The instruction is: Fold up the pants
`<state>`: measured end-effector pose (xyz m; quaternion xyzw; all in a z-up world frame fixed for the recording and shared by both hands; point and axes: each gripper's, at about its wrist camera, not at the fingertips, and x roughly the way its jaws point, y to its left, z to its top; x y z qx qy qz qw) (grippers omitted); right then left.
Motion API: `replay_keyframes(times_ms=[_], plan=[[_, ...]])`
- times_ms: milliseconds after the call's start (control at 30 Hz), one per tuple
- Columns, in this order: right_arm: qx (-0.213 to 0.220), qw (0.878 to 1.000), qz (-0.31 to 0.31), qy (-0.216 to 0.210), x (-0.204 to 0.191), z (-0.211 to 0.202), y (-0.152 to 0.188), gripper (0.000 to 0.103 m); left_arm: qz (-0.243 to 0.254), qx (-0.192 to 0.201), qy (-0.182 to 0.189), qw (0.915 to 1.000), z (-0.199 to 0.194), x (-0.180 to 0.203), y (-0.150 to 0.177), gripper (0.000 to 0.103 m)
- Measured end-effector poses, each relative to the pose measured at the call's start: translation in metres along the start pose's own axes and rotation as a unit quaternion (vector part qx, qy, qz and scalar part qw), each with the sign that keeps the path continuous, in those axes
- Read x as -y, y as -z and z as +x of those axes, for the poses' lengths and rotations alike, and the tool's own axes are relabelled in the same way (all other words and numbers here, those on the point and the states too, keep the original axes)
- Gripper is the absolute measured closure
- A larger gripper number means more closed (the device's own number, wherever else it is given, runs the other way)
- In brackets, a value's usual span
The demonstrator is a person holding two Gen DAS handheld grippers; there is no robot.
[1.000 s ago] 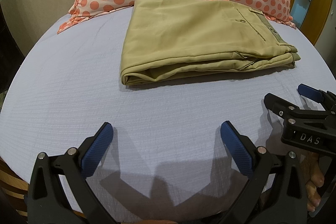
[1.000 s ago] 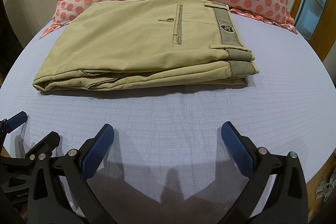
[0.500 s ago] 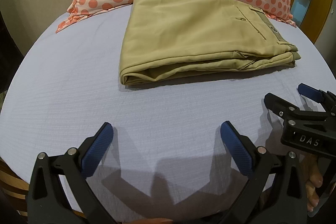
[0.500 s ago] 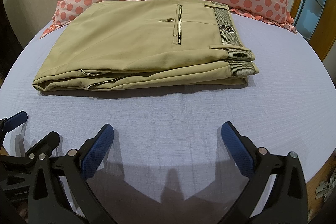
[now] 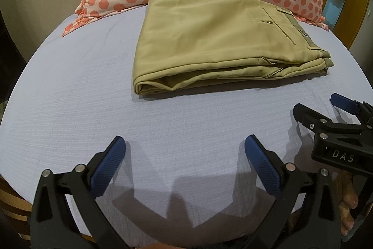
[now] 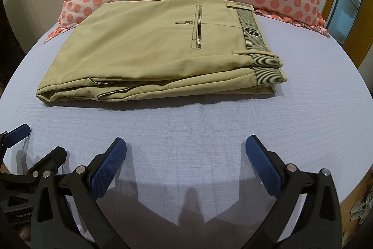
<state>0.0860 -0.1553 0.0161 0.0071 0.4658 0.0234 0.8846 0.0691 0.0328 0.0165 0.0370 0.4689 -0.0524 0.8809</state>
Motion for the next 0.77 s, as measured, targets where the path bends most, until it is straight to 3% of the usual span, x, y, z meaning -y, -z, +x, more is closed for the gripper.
replay_keyframes(times_ms=[767], plan=[[0.0, 1.0, 0.001, 0.001, -0.0002, 0.0002, -0.0009, 0.001, 0.0, -0.001, 0.0, 1.0, -0.0005, 0.0007, -0.0002, 0.002]])
